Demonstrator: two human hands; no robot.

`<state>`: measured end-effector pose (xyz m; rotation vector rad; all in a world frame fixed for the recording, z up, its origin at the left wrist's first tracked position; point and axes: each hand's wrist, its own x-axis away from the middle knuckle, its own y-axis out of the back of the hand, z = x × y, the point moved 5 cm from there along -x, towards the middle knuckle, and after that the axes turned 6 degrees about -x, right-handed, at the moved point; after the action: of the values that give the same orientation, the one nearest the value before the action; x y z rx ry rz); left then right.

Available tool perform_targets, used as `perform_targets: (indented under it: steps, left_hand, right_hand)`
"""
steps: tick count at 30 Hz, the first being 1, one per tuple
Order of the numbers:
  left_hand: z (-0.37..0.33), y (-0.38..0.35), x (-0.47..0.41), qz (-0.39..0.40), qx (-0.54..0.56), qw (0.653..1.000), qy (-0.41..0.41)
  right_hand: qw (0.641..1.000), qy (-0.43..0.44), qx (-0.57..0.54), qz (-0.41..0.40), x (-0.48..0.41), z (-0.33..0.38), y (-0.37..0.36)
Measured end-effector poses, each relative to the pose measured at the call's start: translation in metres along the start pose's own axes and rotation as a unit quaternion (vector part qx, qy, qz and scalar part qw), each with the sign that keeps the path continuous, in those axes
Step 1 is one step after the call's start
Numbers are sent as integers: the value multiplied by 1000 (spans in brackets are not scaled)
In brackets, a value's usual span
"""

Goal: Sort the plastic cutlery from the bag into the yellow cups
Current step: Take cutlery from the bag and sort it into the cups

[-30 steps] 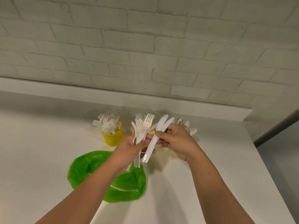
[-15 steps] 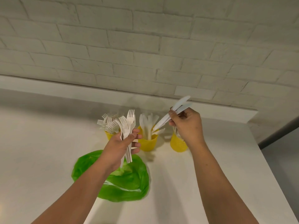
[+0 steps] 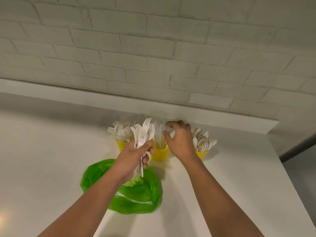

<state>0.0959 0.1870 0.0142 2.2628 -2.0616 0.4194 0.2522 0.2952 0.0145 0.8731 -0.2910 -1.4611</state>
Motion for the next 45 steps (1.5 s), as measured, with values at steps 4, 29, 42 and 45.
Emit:
perform_targets:
  steps: [4, 29, 42, 45]
  left_hand:
    - [-4, -5, 1, 15, -1, 1000, -13]
    - [-6, -21, 17, 170, 47, 983, 59]
    - [0, -19, 17, 180, 150, 965, 115]
    - [2, -16, 9, 153, 149, 968, 129]
  right_hand:
    - [994, 39, -35, -99, 1, 14, 23]
    - [883, -75, -422, 190, 32, 44, 26]
    - [905, -107, -382, 153, 31, 34, 24]
    - [929, -95, -322, 152, 25, 37, 21]
